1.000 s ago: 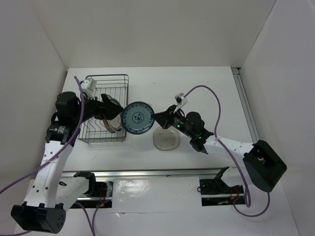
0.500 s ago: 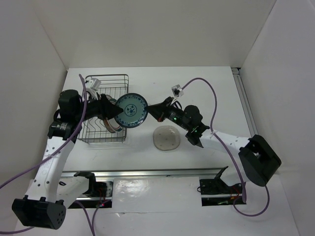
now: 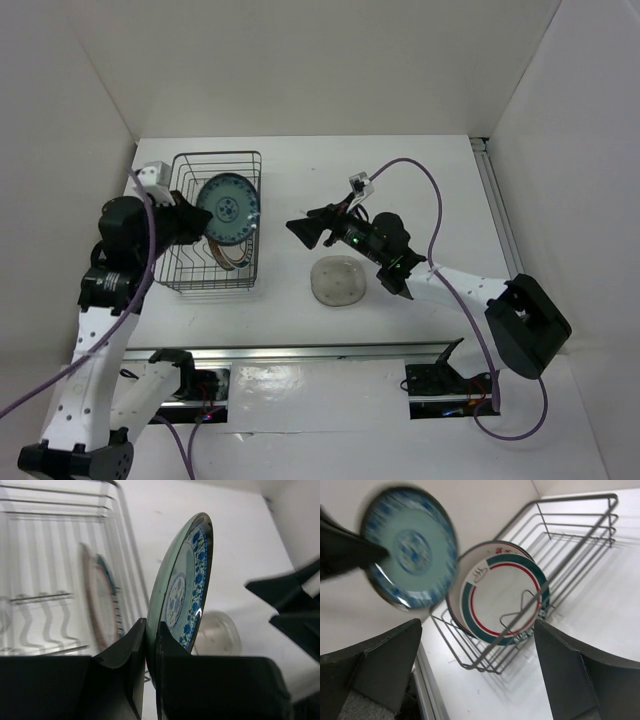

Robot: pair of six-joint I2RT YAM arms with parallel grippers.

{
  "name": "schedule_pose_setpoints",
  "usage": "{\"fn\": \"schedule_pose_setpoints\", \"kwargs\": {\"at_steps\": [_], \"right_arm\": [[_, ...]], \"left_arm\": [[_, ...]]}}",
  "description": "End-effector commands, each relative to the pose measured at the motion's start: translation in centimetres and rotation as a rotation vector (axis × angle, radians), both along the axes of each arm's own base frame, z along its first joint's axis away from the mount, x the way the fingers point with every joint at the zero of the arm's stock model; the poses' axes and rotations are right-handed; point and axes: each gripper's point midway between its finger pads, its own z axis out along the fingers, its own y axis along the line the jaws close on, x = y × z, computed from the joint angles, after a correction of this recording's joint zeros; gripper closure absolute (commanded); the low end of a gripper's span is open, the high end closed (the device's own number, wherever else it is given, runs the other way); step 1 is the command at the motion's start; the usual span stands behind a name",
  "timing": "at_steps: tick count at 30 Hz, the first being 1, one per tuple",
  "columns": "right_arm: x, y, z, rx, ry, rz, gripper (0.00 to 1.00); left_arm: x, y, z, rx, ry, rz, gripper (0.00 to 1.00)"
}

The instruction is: Load the plates into the dish rack

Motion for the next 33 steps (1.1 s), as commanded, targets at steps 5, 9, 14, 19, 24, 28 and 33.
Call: {"fn": "schedule_pose_setpoints", "kwargs": {"at_steps": [5,9,14,19,24,28,33], "right_arm": [[0.9,-2.0,-1.2,-0.109,0.003,-0.074,0.00],[0.4,-3.0,-1.6,-0.123,0.016,-0.055,0.00],[-0.6,-3.6,-0.3,-0.127,0.003,-0.031,0.00],[-1.2,-4.0,-0.1,-0.121,-0.007,-0.013,0.00],[-1.9,-4.5,-0.5,-0.121,-0.008,-0.013,0.00],[-2.1,-5.0,-1.6,-0.152,0.000,-0.023,0.00],[-2.1,-5.5,-1.9,-0.168,-0.008,-0.033,0.00]], "left_arm": [[-2.9,11.3,11.2,0.092,-0.238,0.636,1.00],[-5.4,18.3,12.0,0.266,-0.245,1.031,1.00],[-2.7,19.4,8.2,0.450,-0.195,1.099,1.00],[0.8,17.0,5.3,0.436,-0.171,0.932,1.00],[2.4,15.2,2.6,0.409,-0.183,0.802,1.00],[3.3,14.4,-0.3,0.398,-0.152,0.734,1.00],[5.4,12.7,-4.0,0.375,-0.084,0.595,1.00]]}}
